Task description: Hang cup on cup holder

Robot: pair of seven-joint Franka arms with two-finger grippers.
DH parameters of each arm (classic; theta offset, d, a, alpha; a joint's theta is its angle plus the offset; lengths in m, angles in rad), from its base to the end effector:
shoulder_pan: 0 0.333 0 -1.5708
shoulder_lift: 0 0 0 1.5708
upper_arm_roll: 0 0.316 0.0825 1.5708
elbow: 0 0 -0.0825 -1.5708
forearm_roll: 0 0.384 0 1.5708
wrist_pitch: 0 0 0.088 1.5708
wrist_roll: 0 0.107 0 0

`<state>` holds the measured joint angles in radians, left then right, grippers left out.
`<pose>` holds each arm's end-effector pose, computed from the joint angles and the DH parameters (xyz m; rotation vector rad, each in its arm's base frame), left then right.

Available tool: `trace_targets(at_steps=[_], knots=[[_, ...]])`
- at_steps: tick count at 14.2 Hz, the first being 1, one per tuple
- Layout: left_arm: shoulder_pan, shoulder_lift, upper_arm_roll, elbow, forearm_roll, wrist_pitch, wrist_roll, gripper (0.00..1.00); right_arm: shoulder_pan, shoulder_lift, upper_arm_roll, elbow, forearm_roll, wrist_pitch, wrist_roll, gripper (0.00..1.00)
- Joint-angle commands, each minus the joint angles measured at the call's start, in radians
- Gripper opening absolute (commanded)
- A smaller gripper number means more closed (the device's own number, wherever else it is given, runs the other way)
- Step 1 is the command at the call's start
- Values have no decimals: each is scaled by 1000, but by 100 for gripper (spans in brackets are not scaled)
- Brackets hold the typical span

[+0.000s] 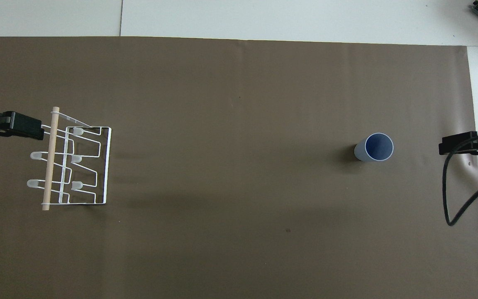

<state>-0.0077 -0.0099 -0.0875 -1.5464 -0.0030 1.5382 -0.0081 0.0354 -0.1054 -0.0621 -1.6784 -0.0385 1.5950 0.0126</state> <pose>0.5460 -0.0527 0.6385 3.1364 -0.1368 0.0024 0.5230 -0.0198 0.6325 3.1087 -0.0599 0.0335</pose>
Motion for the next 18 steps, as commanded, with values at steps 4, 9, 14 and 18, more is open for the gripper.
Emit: trace_targets(at_steps=[4,9,14,18], knots=[[5,-18,-3,-18,20,0,3,100,-5,-27,2,-32,22,13,4,100],[5,-18,-3,-18,20,0,4,100,-8,-33,2,-60,22,31,-14,100],[5,-18,-3,-18,20,0,3,100,-22,9,1,-174,23,244,-184,100],[5,-18,-3,-18,20,0,3,100,-25,70,1,-251,54,402,-268,100]])
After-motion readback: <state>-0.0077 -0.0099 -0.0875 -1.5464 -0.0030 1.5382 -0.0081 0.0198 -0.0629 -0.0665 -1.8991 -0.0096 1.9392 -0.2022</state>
